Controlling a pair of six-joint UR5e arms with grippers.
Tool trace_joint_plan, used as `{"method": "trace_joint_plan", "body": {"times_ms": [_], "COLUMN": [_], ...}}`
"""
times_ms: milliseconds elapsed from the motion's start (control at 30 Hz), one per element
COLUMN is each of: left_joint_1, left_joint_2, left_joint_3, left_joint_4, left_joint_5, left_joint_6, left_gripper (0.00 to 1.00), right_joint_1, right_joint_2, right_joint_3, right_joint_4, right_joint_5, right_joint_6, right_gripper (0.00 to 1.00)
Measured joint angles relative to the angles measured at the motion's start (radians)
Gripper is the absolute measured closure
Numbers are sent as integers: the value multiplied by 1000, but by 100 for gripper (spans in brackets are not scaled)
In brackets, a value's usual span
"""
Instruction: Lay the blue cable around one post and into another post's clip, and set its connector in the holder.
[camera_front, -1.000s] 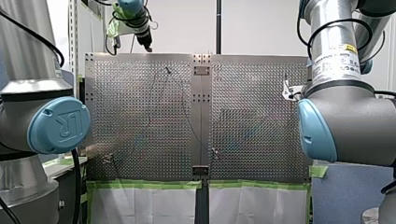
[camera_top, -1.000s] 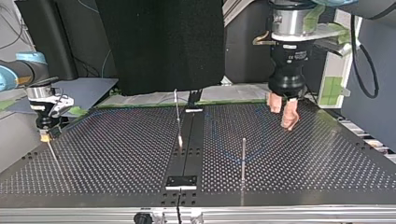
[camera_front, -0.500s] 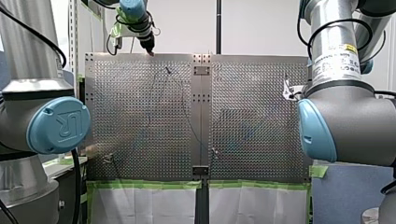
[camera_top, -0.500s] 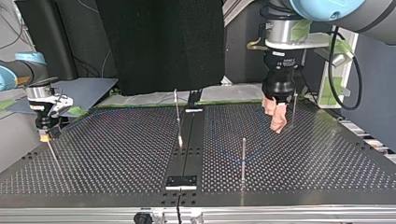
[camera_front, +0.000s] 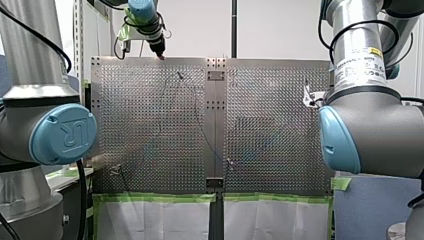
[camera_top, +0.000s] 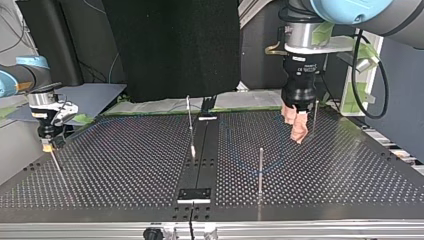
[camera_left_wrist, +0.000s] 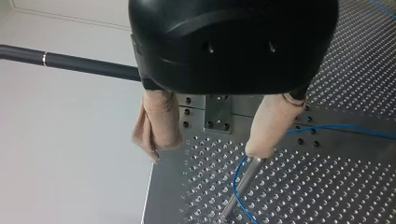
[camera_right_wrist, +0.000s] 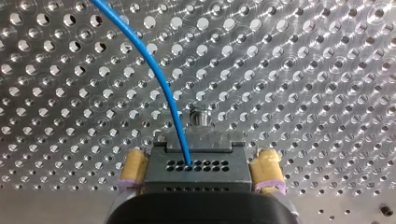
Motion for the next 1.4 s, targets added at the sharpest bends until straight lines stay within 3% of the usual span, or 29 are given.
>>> {"method": "trace_joint_plan", "body": {"times_ms": [633, 867, 1167, 1400], "left_joint_1": [-1, -7, -24, -41], "left_joint_2": [0, 0, -5, -54], "left_joint_3": [-3, -47, -123, -183], "left_joint_4": [4, 49, 125, 185], "left_joint_5": [-3, 1, 60, 120], "left_joint_6": [-17, -27, -83, -128], "left_gripper": [0, 0, 0, 0], "right_joint_1": [3, 4, 2, 2], "right_joint_2": [0, 0, 0, 0], "right_joint_3": [0, 0, 0, 0], "right_joint_4": [2, 2, 3, 2], "right_joint_5": [0, 0, 0, 0], "right_joint_6": [0, 0, 0, 0], "right_gripper": [0, 0, 0, 0]}}
